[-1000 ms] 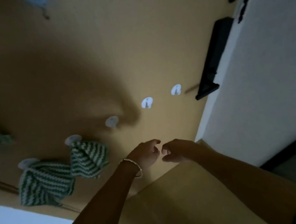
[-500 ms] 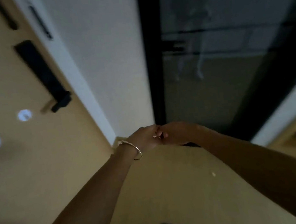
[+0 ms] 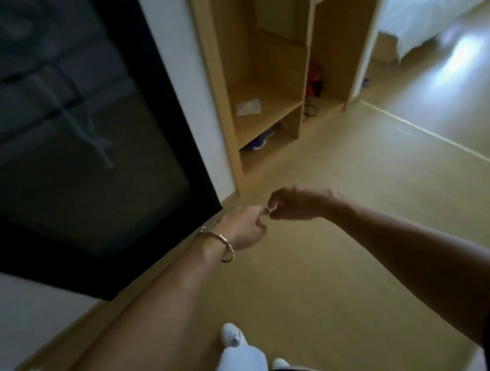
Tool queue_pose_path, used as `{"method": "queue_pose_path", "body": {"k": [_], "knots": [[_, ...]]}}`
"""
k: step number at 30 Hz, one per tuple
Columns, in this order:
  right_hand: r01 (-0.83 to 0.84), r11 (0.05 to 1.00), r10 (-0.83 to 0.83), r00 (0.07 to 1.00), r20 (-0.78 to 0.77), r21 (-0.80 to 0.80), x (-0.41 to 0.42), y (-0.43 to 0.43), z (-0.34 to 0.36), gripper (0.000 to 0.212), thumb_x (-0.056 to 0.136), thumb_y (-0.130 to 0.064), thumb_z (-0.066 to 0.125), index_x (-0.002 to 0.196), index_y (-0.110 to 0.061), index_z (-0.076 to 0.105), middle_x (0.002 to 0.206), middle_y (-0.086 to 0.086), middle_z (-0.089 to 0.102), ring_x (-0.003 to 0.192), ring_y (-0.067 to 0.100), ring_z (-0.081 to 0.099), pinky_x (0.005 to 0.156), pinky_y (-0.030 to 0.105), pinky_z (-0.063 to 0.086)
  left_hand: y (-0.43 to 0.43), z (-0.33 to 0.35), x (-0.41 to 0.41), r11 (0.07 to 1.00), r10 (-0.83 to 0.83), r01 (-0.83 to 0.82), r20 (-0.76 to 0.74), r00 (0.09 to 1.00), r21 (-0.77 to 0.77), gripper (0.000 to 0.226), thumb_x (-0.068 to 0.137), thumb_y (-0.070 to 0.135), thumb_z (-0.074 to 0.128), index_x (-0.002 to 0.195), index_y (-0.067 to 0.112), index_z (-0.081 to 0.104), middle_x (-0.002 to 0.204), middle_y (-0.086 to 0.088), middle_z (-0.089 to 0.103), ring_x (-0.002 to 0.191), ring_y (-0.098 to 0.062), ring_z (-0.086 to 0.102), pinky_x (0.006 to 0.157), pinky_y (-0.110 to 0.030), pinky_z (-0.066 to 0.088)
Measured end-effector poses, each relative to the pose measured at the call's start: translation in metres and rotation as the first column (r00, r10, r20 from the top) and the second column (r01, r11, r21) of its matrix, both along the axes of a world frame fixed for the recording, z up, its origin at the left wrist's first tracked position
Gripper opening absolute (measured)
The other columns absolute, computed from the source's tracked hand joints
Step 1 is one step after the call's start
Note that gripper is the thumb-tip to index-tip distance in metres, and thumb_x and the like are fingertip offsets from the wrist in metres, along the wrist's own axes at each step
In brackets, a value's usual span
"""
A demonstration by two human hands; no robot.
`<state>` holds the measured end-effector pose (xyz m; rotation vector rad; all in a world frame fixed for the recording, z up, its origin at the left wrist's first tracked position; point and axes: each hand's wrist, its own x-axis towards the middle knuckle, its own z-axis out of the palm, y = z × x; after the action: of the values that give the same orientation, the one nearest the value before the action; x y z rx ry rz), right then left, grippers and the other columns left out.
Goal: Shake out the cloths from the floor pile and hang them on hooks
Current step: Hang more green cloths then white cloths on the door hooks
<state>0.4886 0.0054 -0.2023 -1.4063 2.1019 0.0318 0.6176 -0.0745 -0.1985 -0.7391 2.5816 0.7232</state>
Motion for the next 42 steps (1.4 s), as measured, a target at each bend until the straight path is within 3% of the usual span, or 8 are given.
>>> {"method": "queue_pose_path", "body": {"k": [6,12,23,26,31,35,42], "knots": [[0.281,0.959,-0.282,0.959,0.041,0.027,-0.067,0.042,-0.025,0.044,0.096,-0.037,0.051,0.137,-0.024,0.047,0.132,0.002,0.056,0.117,0.020,0.055,0.085,0.027,0.042,0.002,-0.013,-0.081,0.992,-0.123,0.123,0.006,0.992,0.040,0.048,0.094,0.024,0.048,0.141,0.024,0.040,0.128,-0.001,0.058,0.118,-0.020,0.053,0.095,-0.027,0.040],[0.408,0.912,-0.409,0.911,0.045,0.042,-0.144,0.052,-0.031,0.045,0.097,-0.033,0.051,0.140,-0.020,0.044,0.134,0.005,0.055,0.120,0.021,0.053,0.093,0.029,0.044,-0.010,-0.034,-0.177,0.974,-0.209,0.209,-0.011,0.978,0.084,0.050,0.095,0.023,0.046,0.143,0.024,0.035,0.135,-0.004,0.053,0.121,-0.022,0.051,0.100,-0.035,0.044],[0.627,0.778,-0.629,0.776,0.053,0.042,-0.312,0.054,-0.026,0.046,0.098,-0.033,0.048,0.141,-0.021,0.042,0.137,0.004,0.049,0.124,0.020,0.049,0.095,0.029,0.041,-0.043,-0.037,-0.393,0.926,-0.362,0.365,-0.047,0.931,0.095,0.050,0.095,0.022,0.048,0.143,0.023,0.036,0.140,-0.003,0.049,0.127,-0.021,0.047,0.103,-0.033,0.041],[0.700,0.712,-0.703,0.710,0.049,0.056,-0.348,0.090,-0.029,0.045,0.098,-0.036,0.048,0.140,-0.023,0.042,0.137,0.003,0.048,0.123,0.020,0.050,0.095,0.031,0.043,-0.016,-0.037,-0.448,0.881,-0.463,0.466,-0.047,0.885,0.087,0.049,0.094,0.024,0.050,0.141,0.026,0.038,0.138,-0.002,0.051,0.124,-0.020,0.049,0.102,-0.035,0.042],[0.813,0.567,-0.823,0.563,0.068,0.134,-0.409,0.167,-0.043,0.046,0.098,-0.037,0.047,0.141,-0.022,0.040,0.142,0.004,0.048,0.126,0.023,0.049,0.100,0.034,0.041,0.054,-0.044,-0.529,0.790,-0.604,0.605,-0.046,0.796,0.100,0.046,0.094,0.022,0.050,0.139,0.026,0.042,0.135,-0.001,0.053,0.124,-0.018,0.049,0.099,-0.025,0.037],[0.824,0.532,-0.843,0.536,0.038,0.194,-0.475,0.218,-0.060,0.049,0.097,-0.039,0.048,0.142,-0.022,0.039,0.142,0.004,0.049,0.125,0.024,0.050,0.101,0.034,0.042,0.104,-0.055,-0.597,0.765,-0.638,0.635,-0.011,0.770,0.106,0.046,0.094,0.025,0.050,0.139,0.029,0.041,0.136,0.001,0.052,0.126,-0.017,0.048,0.103,-0.026,0.037],[0.857,0.501,-0.865,0.496,0.074,0.118,-0.612,0.290,-0.039,0.047,0.098,-0.040,0.046,0.142,-0.025,0.038,0.146,0.001,0.044,0.129,0.022,0.046,0.102,0.034,0.039,0.181,-0.037,-0.728,0.749,-0.663,0.662,0.029,0.748,0.026,0.047,0.095,0.027,0.048,0.140,0.029,0.039,0.137,0.001,0.051,0.123,-0.019,0.051,0.101,-0.028,0.040]]}}
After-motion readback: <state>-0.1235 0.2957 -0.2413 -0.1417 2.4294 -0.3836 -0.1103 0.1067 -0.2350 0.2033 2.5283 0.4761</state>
